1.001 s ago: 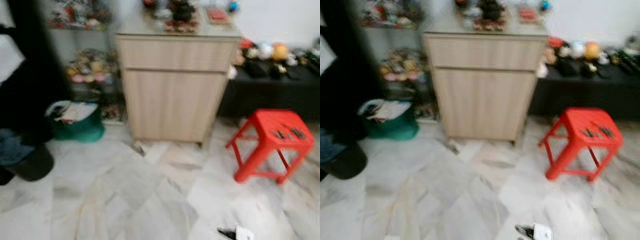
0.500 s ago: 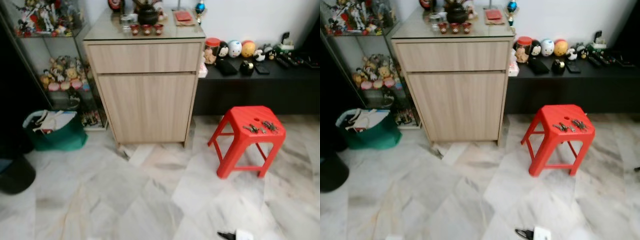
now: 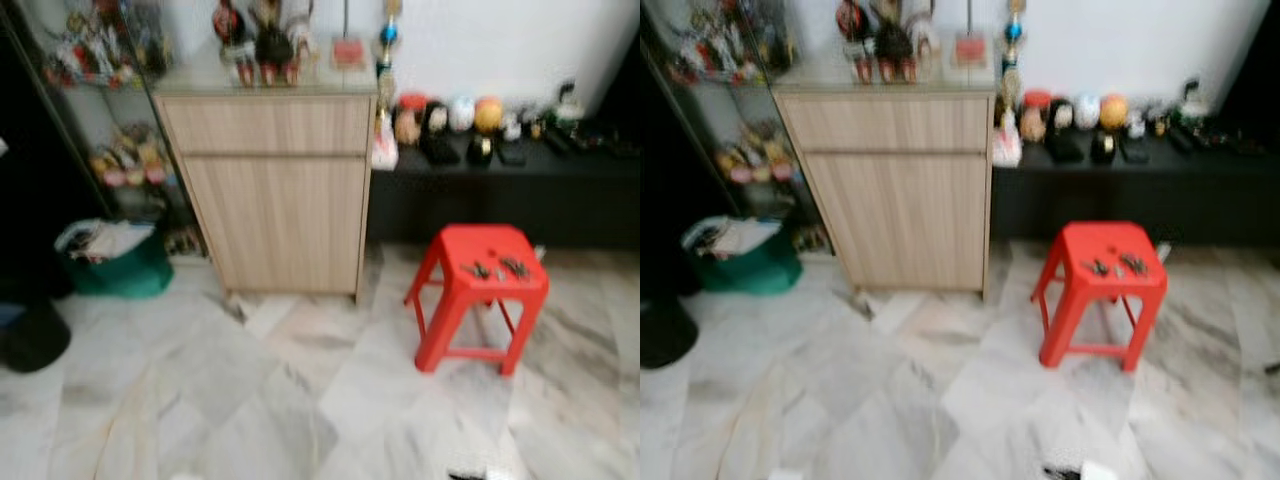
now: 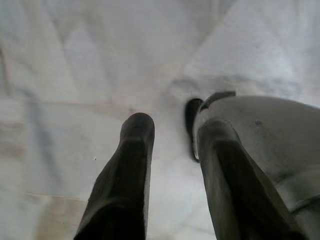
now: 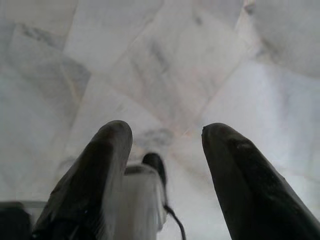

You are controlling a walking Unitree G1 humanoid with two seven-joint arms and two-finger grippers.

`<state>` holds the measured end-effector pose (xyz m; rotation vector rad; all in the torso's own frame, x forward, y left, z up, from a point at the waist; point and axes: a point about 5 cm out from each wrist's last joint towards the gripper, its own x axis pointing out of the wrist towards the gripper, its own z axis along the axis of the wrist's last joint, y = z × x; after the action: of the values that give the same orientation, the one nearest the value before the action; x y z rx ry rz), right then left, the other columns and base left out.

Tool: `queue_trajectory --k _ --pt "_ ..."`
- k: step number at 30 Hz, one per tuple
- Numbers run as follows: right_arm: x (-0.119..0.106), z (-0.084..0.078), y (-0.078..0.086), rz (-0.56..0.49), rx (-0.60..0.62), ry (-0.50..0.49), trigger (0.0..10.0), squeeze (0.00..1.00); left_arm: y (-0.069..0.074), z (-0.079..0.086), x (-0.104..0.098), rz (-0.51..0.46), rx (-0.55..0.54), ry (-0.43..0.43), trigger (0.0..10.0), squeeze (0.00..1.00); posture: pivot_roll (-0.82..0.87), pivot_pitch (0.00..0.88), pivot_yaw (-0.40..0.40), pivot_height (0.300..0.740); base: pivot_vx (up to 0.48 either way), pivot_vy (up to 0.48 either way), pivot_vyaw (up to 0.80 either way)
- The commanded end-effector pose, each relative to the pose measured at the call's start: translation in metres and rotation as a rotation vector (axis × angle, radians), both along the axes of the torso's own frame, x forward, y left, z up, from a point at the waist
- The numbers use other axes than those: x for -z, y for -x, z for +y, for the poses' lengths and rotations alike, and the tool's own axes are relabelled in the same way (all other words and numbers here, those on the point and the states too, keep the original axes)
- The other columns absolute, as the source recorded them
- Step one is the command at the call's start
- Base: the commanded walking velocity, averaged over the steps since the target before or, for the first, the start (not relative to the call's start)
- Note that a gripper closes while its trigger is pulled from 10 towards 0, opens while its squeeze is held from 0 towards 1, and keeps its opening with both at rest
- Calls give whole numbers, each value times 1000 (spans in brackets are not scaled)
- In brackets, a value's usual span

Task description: Hang keys on a hook

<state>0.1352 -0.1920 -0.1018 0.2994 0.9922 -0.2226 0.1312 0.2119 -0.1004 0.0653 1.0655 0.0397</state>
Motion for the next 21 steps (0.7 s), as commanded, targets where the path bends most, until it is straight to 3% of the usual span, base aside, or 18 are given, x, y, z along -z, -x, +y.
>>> queue_trajectory --k 1,12,21 --pt "0 3 -1 -2 19 -10 10000 0 4 -2 2 7 -25 21 10000 0 34 0 -38 740 0 0 0" --pt "-1 0 -2 -7 44 5 10000 0 2 -3 1 -25 -55 39 10000 0 22 0 -40 740 0 0 0" --pt "0 1 -2 -4 51 -5 10000 0 1 -3 1 -14 -38 37 10000 0 25 0 -39 740 263 0 0"
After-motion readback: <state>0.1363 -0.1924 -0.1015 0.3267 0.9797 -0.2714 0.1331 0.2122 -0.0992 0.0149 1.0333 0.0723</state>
